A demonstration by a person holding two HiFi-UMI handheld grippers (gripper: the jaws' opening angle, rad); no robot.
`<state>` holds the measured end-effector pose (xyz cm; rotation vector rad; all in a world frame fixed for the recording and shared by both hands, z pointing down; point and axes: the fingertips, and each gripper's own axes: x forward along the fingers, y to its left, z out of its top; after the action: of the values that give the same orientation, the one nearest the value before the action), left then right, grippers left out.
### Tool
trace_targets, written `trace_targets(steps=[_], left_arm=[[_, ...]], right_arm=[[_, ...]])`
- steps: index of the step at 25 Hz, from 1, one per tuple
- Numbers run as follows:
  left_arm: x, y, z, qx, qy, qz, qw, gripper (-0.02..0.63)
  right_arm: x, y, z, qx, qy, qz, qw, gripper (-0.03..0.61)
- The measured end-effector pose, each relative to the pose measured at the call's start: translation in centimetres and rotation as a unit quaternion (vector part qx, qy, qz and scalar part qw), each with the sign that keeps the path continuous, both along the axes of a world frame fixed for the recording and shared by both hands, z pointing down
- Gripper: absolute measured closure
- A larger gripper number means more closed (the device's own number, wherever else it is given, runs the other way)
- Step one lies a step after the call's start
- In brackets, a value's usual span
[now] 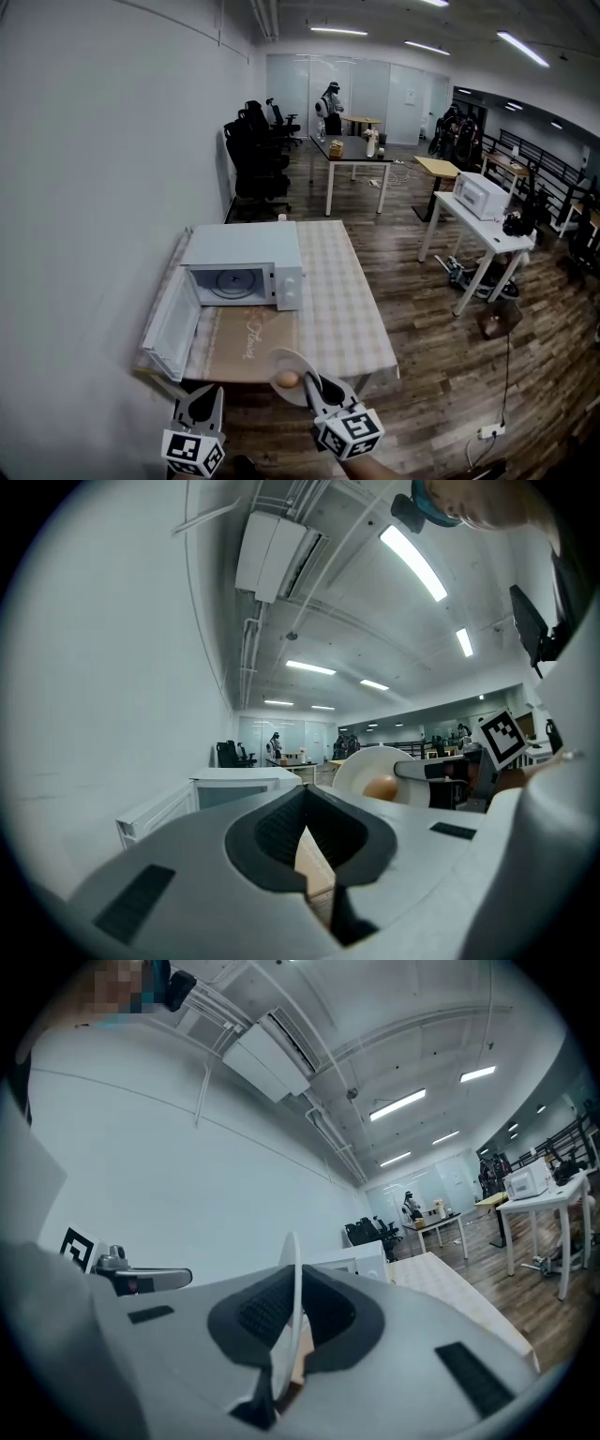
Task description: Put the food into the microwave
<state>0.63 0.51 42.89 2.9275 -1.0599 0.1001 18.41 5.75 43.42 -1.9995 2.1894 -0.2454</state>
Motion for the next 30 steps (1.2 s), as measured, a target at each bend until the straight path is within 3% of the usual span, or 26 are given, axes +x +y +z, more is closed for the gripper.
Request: trace_targets(steps=[30], left_arm=[[-2.0,-15.6,0.2,0.001,0.030,0.028,0.9991,0.606]], right_arm=[[-3.5,-16.4,0.2,-0.024,0.021,0.032,0.999,0.552]])
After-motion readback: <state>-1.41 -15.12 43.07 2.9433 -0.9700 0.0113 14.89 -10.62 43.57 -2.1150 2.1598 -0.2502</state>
